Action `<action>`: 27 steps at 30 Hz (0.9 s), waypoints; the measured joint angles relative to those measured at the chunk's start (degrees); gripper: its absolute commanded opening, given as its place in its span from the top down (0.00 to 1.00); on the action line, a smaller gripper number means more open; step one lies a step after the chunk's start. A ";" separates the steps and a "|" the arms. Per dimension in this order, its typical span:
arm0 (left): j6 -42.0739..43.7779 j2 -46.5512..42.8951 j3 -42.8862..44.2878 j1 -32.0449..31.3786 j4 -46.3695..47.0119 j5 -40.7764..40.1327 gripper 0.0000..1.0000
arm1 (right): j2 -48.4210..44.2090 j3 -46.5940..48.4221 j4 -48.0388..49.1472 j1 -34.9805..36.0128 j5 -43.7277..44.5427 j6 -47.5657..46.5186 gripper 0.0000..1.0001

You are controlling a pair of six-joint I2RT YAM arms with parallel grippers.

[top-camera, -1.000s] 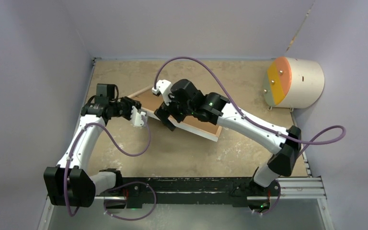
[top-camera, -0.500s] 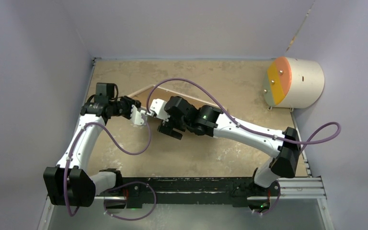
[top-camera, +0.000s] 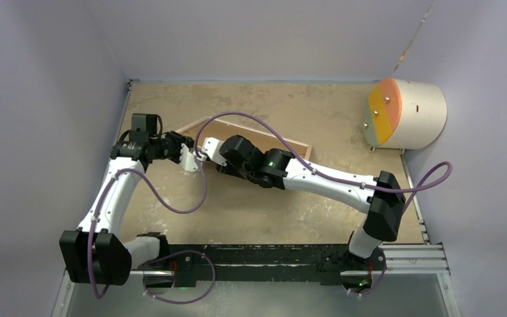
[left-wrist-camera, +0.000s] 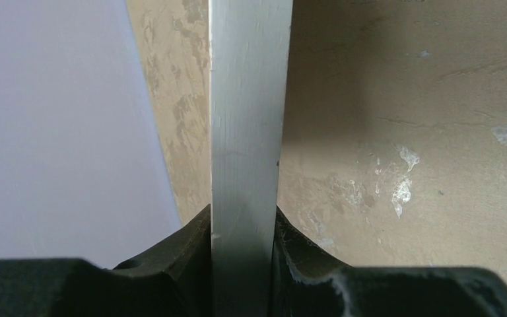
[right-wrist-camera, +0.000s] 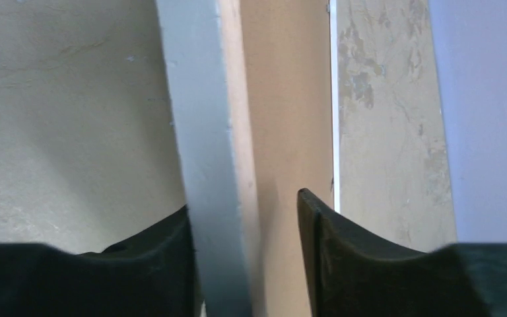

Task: Put the photo into the frame
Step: Turn over the photo frame at the center of the board.

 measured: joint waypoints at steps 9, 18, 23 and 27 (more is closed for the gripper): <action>-2.84 -0.37 0.33 0.07 2.05 0.22 0.17 | 0.13 -0.02 0.66 0.07 1.46 -2.34 0.76; -18.18 -2.49 2.64 1.53 9.79 1.14 0.10 | 2.45 9.25 -3.19 -0.76 1.11 0.57 0.83; -39.41 -1.40 11.65 9.27 18.03 3.43 0.08 | 10.10 27.26 -9.44 -1.84 -1.75 5.22 0.85; -51.67 -0.74 17.18 15.04 22.99 4.68 0.07 | 16.13 38.60 -15.13 -3.32 -6.62 8.13 0.86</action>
